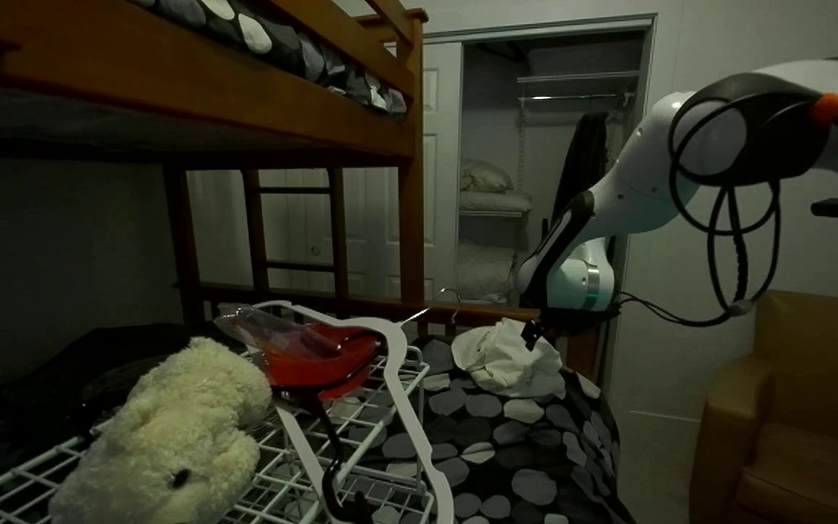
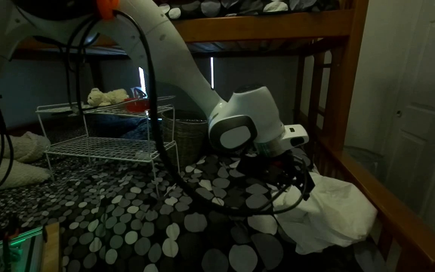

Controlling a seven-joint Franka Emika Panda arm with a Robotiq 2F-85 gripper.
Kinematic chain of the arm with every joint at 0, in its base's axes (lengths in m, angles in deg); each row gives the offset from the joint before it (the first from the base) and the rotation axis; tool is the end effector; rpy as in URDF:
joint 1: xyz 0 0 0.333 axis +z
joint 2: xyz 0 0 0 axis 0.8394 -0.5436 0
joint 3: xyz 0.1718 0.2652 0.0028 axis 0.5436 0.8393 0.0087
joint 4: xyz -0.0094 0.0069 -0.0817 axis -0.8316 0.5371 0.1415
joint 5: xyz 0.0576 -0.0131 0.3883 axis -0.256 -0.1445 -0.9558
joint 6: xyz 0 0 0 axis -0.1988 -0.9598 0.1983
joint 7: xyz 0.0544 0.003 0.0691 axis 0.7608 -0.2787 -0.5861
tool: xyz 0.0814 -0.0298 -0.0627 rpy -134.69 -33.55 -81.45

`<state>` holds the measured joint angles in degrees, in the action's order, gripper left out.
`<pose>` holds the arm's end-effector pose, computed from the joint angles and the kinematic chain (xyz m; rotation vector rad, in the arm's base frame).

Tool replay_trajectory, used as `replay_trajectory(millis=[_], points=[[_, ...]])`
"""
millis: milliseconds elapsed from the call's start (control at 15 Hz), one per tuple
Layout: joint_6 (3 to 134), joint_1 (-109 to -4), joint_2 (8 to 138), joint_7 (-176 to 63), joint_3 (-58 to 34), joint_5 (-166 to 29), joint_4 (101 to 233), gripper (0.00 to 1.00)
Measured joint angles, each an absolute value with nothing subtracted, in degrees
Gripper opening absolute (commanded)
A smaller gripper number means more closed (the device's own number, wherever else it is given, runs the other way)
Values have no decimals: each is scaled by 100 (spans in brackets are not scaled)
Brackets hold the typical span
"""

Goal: Pick up the white pillow case and put it in the basket

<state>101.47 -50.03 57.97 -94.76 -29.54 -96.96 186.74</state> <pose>0.6287 -0.1704 0.2584 2.8976 0.0208 0.6456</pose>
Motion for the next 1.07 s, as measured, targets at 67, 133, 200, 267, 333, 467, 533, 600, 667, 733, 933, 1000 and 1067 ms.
replay_trajectory(millis=[67, 133, 200, 267, 333, 467, 533, 600, 667, 733, 933, 1000, 1067], points=[[10105, -5139, 5514, -9528, -2854, -9693, 18322, 100], [10092, -5395, 5260, -9423, -2622, -9419, 17972, 100], [10091, -5721, 5039, -9211, -2300, -9030, 17652, 100], [10091, -6019, 4827, -9044, -2002, -8726, 17338, 100], [10083, -6300, 4624, -8917, -1709, -8507, 17022, 100], [9889, -6725, 4246, -8778, -1215, -8182, 16383, 100], [9868, -6810, 4151, -8701, -1110, -8041, 16230, 100], [9874, -6830, 4144, -8641, -1090, -7958, 16225, 100], [9874, -6830, 4153, -8610, -1088, -7922, 16229, 100], [9874, -6829, 4167, -8601, -1083, -7909, 16237, 100], [9976, -6872, 4200, -8517, -881, -7756, 16267, 100], [10043, -6892, 4231, -8516, -723, -7733, 16304, 100], [10107, -6896, 4270, -8516, -558, -7718, 16346, 100]])
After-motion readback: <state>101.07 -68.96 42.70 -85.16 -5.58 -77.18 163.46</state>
